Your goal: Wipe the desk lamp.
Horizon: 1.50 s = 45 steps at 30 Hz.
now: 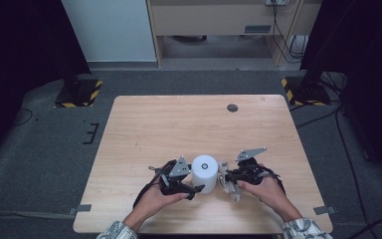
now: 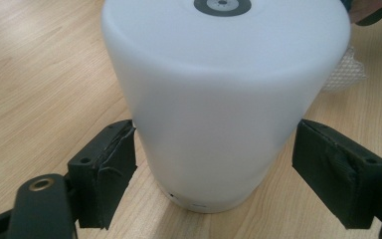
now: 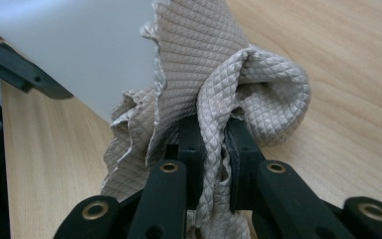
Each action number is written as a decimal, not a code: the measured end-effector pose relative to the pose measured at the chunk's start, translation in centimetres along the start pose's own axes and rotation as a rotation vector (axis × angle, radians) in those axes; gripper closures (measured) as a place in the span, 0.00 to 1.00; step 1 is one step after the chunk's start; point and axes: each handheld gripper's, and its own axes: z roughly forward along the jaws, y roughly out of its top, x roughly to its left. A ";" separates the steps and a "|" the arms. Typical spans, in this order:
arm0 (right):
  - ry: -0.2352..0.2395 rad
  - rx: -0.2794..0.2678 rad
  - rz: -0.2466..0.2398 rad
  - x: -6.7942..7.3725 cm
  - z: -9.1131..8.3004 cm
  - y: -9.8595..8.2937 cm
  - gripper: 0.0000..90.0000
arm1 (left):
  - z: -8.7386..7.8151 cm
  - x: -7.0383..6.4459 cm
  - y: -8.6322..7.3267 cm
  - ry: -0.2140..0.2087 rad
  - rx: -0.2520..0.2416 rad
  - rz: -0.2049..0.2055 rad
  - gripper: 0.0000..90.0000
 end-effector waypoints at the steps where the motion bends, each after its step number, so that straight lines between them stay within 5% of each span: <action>1: -0.001 0.003 0.003 0.0 0.1 -0.1 0.89 | 0.0 0.0 0.0 0.000 -0.001 0.001 0.19; 8: 0.000 -0.012 0.011 -0.1 -0.1 -0.2 0.89 | -0.1 0.1 0.0 -0.011 -0.013 -0.004 0.19; 16: 0.004 -0.130 0.004 0.7 -2.6 0.9 0.89 | 0.0 0.2 0.0 -0.014 -0.012 -0.006 0.19; 31: -0.056 0.041 -0.070 1.2 0.2 -0.1 0.89 | 0.0 0.2 0.2 -0.019 -0.002 -0.008 0.18; 45: -0.040 -0.068 -0.114 2.6 -2.7 1.2 0.89 | 0.0 0.3 0.3 -0.023 -0.001 -0.008 0.18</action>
